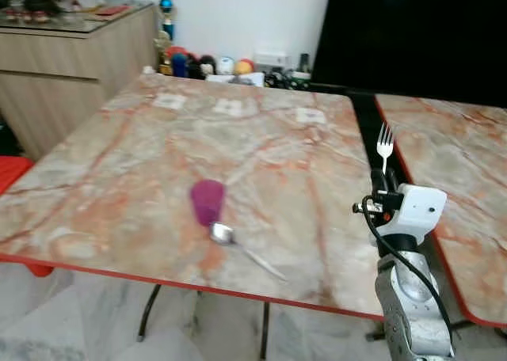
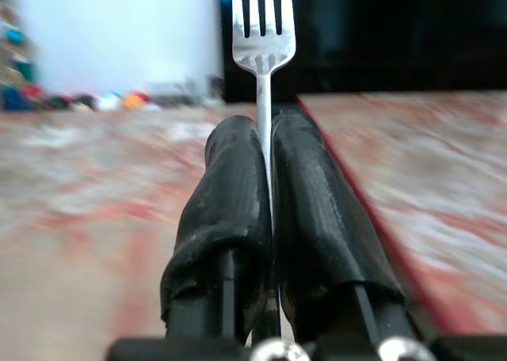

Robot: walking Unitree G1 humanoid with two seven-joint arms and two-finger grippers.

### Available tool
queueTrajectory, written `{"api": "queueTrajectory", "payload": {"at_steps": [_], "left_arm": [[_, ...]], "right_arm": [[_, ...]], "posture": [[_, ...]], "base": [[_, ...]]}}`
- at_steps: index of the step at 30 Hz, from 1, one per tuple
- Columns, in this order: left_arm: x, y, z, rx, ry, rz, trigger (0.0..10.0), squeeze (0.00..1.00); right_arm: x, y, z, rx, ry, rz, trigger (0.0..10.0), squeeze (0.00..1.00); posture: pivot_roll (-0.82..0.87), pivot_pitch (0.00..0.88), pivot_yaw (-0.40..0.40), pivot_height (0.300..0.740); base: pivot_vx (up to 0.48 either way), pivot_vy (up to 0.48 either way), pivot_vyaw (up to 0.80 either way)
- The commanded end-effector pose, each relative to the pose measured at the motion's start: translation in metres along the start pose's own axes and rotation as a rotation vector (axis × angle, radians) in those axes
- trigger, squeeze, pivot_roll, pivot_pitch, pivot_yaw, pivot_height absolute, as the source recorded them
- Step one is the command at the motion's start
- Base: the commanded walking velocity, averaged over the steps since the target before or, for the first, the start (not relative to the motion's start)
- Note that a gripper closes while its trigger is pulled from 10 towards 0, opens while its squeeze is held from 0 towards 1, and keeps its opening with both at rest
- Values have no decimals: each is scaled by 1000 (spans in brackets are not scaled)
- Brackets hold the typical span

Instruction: Setting the table

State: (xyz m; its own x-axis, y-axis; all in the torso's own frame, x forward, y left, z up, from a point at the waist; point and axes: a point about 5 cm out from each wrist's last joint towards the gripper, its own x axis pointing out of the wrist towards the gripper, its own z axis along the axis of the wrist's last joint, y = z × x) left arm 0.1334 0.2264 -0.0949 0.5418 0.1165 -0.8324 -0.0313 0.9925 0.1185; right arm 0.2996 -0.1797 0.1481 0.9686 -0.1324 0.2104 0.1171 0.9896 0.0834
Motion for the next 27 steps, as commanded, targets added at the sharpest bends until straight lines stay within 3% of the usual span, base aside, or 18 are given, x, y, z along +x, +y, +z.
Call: {"api": "queueTrajectory", "payload": {"at_steps": [1,27], "left_arm": [[-2,-6,-11,-1,45,-25,10000,0],[-2,-6,-11,-2,45,-29,10000,0]], "right_arm": [[3,-1,5,3,-21,-13,10000,0],[7,-4,8,-5,-26,-26,10000,0]], "posture": [[-1,53,-29,740],[-13,77,-29,740]], "base": [[0,-390,0],[0,-389,0]]}}
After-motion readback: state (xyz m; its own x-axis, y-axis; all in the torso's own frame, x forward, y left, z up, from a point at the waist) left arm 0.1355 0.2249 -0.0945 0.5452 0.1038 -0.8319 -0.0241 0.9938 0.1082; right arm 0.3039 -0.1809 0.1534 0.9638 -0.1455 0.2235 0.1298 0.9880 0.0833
